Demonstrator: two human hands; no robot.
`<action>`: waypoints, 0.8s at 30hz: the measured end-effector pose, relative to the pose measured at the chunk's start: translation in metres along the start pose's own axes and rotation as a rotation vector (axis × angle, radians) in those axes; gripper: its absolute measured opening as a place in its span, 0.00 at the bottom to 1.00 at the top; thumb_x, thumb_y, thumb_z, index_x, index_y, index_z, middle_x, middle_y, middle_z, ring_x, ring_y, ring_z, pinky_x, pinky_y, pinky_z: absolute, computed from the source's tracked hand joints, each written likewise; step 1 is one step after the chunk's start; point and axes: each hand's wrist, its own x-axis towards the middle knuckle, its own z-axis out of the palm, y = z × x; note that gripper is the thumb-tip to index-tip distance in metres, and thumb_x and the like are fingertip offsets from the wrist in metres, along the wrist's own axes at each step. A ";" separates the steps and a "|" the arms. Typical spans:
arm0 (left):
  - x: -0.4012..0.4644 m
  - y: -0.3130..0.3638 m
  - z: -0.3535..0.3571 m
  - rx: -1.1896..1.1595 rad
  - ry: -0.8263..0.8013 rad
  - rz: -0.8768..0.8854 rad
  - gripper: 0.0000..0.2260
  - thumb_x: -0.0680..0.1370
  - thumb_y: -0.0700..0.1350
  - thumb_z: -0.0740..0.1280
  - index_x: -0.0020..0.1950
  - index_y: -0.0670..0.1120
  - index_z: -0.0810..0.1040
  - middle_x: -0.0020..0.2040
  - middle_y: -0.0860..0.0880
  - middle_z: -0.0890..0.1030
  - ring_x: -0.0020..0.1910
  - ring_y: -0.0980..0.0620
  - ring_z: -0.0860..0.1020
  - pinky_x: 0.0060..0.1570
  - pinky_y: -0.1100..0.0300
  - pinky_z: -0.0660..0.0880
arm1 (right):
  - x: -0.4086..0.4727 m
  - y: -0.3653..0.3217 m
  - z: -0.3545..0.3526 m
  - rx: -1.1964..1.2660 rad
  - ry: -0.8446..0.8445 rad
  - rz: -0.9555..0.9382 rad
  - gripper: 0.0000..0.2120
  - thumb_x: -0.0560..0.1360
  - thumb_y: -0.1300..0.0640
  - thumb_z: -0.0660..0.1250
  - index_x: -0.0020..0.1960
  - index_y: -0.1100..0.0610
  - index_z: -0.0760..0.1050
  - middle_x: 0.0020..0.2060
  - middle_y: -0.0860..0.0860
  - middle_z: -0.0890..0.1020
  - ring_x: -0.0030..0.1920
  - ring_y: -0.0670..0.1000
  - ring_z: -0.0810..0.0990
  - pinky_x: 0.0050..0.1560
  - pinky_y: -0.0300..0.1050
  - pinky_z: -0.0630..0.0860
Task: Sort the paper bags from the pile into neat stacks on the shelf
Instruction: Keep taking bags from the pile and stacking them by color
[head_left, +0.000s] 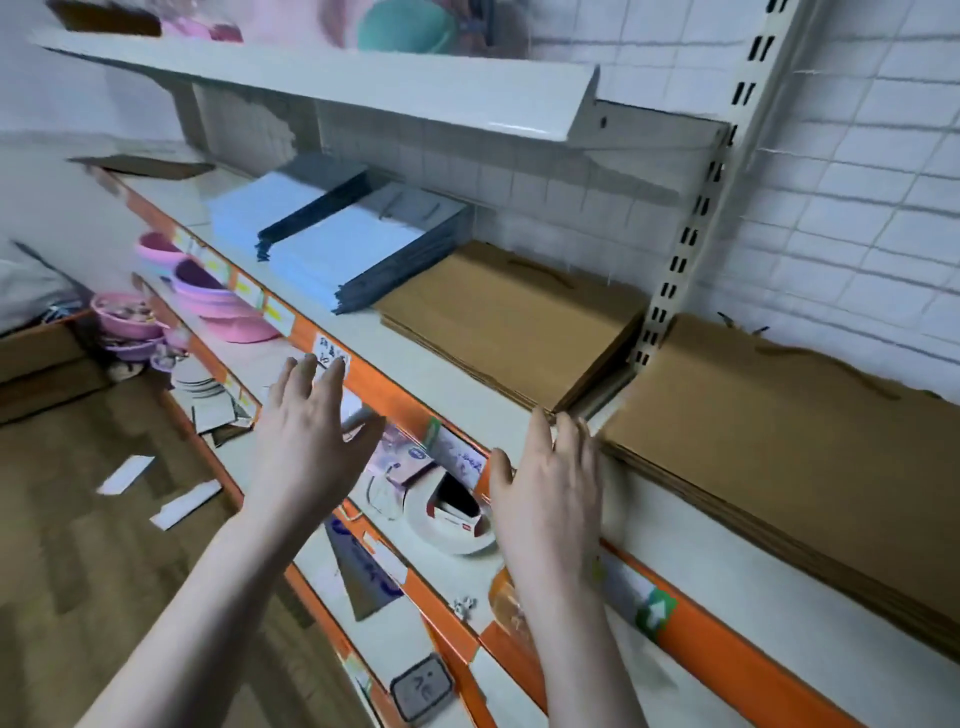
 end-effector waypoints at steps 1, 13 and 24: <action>0.004 -0.016 -0.006 0.002 0.013 -0.026 0.30 0.74 0.50 0.70 0.71 0.38 0.66 0.71 0.36 0.65 0.72 0.37 0.60 0.69 0.45 0.58 | 0.002 -0.017 0.008 0.007 -0.004 -0.017 0.25 0.68 0.52 0.73 0.61 0.62 0.75 0.55 0.60 0.78 0.58 0.61 0.76 0.59 0.53 0.73; 0.072 -0.261 -0.081 0.046 0.120 -0.216 0.27 0.73 0.49 0.71 0.69 0.39 0.70 0.69 0.36 0.68 0.72 0.37 0.61 0.70 0.48 0.58 | 0.011 -0.261 0.116 0.168 -0.139 -0.174 0.25 0.74 0.51 0.66 0.68 0.61 0.69 0.63 0.60 0.73 0.66 0.60 0.69 0.66 0.53 0.64; 0.153 -0.386 -0.083 0.059 0.052 -0.299 0.29 0.72 0.48 0.72 0.70 0.39 0.69 0.70 0.38 0.68 0.72 0.38 0.61 0.69 0.47 0.60 | 0.041 -0.393 0.213 0.149 -0.151 -0.259 0.24 0.69 0.53 0.73 0.61 0.62 0.75 0.54 0.60 0.79 0.56 0.62 0.77 0.56 0.54 0.74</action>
